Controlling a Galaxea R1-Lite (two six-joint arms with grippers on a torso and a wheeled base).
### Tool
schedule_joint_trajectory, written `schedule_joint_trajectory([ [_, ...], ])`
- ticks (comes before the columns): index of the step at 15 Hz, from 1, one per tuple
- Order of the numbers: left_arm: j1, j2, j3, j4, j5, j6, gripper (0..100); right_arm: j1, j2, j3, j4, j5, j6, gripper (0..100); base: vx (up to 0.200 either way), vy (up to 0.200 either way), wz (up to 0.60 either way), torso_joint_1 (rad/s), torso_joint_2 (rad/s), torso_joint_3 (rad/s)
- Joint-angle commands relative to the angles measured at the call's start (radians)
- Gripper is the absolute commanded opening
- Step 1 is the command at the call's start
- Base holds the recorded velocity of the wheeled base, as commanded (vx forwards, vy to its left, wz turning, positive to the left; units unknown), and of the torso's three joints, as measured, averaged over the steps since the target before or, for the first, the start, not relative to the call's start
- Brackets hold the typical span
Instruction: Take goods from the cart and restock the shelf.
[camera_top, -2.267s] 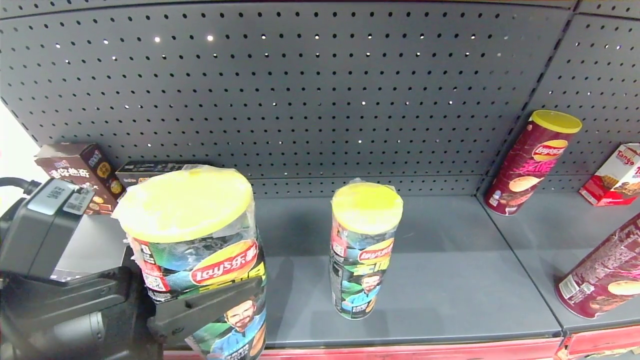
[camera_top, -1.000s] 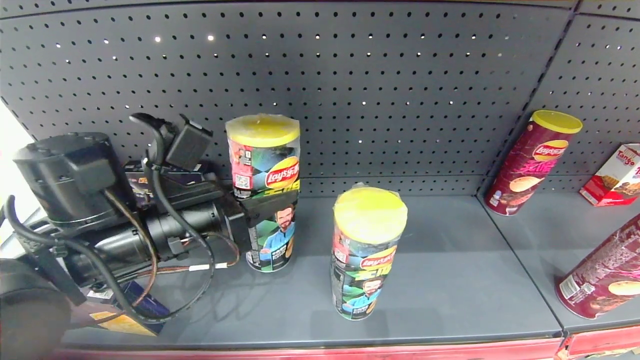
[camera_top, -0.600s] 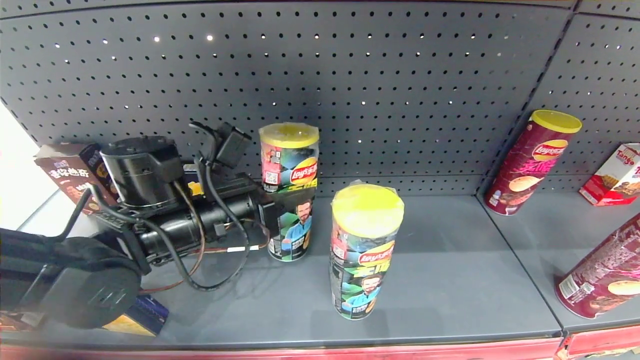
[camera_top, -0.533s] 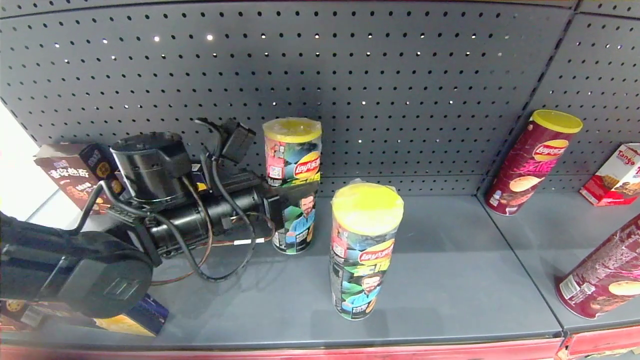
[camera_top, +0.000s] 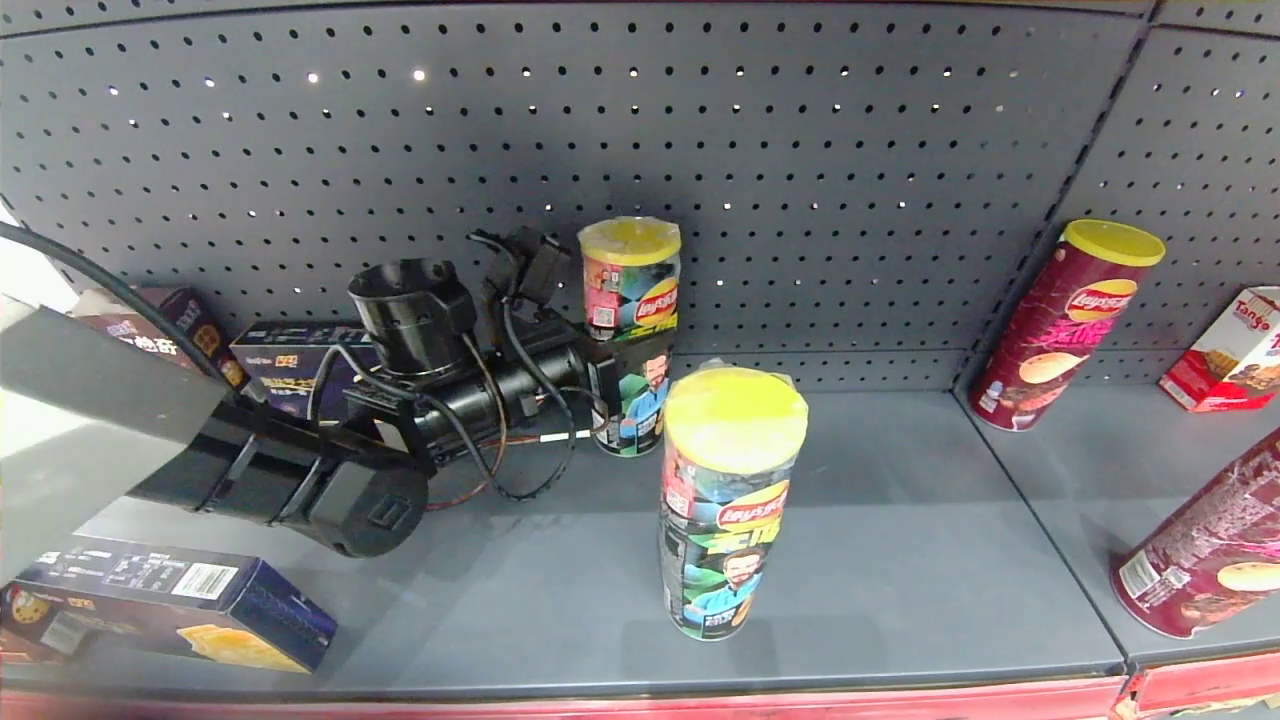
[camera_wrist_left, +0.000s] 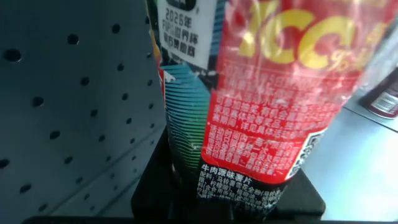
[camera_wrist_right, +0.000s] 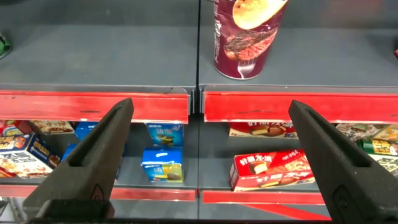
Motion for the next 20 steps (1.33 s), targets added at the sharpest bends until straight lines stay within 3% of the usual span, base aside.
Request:
schedule_joint_trajectory([
  [1, -0.003, 0.060, -0.051, -0.004, 0.000, 0.003, 0, 0.000, 0.001, 0.000, 0.000, 0.001, -0.001, 100, 0.000, 0.000, 0.00, 0.000, 0.00, 0.000],
  [6, -0.007, 0.112, -0.087, -0.033, 0.000, 0.004, 0, 0.000, 0.001, 0.000, 0.000, 0.001, -0.001, 100, 0.000, 0.000, 0.00, 0.000, 0.00, 0.000],
  [7, -0.009, 0.115, -0.087, -0.033, 0.000, 0.004, 100, 0.000, 0.003, 0.000, 0.000, 0.001, -0.001, 100, 0.000, 0.000, 0.00, 0.000, 0.00, 0.000],
  [12, -0.006, 0.072, -0.045, 0.000, 0.002, 0.001, 100, 0.000, 0.003, 0.000, 0.000, 0.001, -0.001, 100, 0.000, 0.000, 0.00, 0.000, 0.00, 0.000],
  [14, -0.001, -0.003, 0.007, 0.076, 0.005, 0.017, 100, 0.000, 0.001, 0.000, 0.000, 0.001, -0.001, 100, 0.000, 0.000, 0.00, 0.000, 0.00, 0.000],
  [17, 0.020, -0.096, 0.067, 0.216, 0.011, 0.139, 100, 0.000, 0.001, 0.000, 0.000, 0.001, -0.001, 100, 0.000, 0.000, 0.00, 0.000, 0.00, 0.000],
  [18, 0.028, -0.116, 0.084, 0.240, 0.020, 0.167, 100, 0.000, 0.003, 0.000, 0.000, 0.001, -0.001, 100, 0.000, 0.000, 0.00, 0.000, 0.00, 0.000],
  [20, 0.031, -0.136, 0.107, 0.242, 0.052, 0.170, 100, 0.000, 0.003, 0.000, 0.000, 0.001, -0.001, 100, 0.000, 0.000, 0.00, 0.000, 0.00, 0.000],
])
